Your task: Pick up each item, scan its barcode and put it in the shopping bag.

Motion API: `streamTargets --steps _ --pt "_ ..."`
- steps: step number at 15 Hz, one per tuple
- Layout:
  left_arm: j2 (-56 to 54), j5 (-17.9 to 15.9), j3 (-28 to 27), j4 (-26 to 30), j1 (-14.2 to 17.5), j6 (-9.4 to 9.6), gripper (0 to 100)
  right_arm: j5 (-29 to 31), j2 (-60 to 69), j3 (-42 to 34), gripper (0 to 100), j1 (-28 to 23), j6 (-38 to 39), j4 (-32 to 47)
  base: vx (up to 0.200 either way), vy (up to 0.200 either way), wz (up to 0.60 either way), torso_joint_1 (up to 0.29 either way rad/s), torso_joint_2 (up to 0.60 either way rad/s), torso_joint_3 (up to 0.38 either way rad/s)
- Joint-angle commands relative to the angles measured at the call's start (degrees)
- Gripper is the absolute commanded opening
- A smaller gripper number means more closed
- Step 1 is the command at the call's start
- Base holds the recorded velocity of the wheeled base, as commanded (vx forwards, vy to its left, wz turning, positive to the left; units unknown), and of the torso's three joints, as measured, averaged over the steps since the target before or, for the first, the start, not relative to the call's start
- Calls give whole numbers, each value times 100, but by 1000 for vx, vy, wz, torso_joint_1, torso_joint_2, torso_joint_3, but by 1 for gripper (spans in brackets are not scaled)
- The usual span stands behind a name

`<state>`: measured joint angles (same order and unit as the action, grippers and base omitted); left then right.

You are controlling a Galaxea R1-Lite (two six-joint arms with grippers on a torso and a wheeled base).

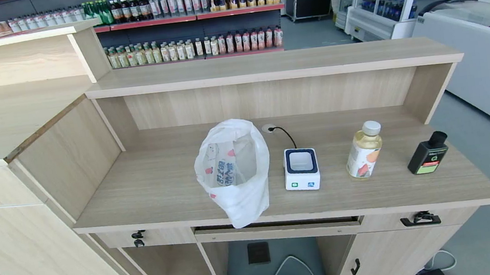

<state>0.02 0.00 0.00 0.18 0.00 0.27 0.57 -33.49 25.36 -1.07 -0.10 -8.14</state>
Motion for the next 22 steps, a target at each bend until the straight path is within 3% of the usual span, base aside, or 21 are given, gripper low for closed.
streamTargets --steps 1,2,3,4,7,8,17,22 --pt "-2 0 0 -1 0 0 100 4 -3480 1182 0 -156 -509 -1497 0 0 0 0 0 0" --pt "-2 0 0 -1 0 0 100 4 -3480 1182 0 -156 -509 -1497 0 0 0 0 0 0" --pt "-2 0 0 -1 0 0 100 -268 -4342 927 0 -200 -403 -2288 0 0 0 0 0 0" --pt "-2 0 0 -1 0 0 100 -277 -4764 875 100 -244 -377 -2649 0 0 0 0 0 0" --pt "-2 0 0 -1 0 0 100 -303 -6460 892 100 -297 -377 -4275 0 0 0 0 0 0" --pt "-2 0 0 -1 0 0 100 -382 -6820 892 100 -288 -351 -4494 0 0 0 0 0 0" --pt "-2 0 0 -1 0 0 100 -523 -8455 1595 100 213 133 -4855 0 0 0 0 0 0" --pt "-2 0 0 -1 0 0 100 -198 -8947 2105 100 749 616 -5162 0 0 0 0 0 0"
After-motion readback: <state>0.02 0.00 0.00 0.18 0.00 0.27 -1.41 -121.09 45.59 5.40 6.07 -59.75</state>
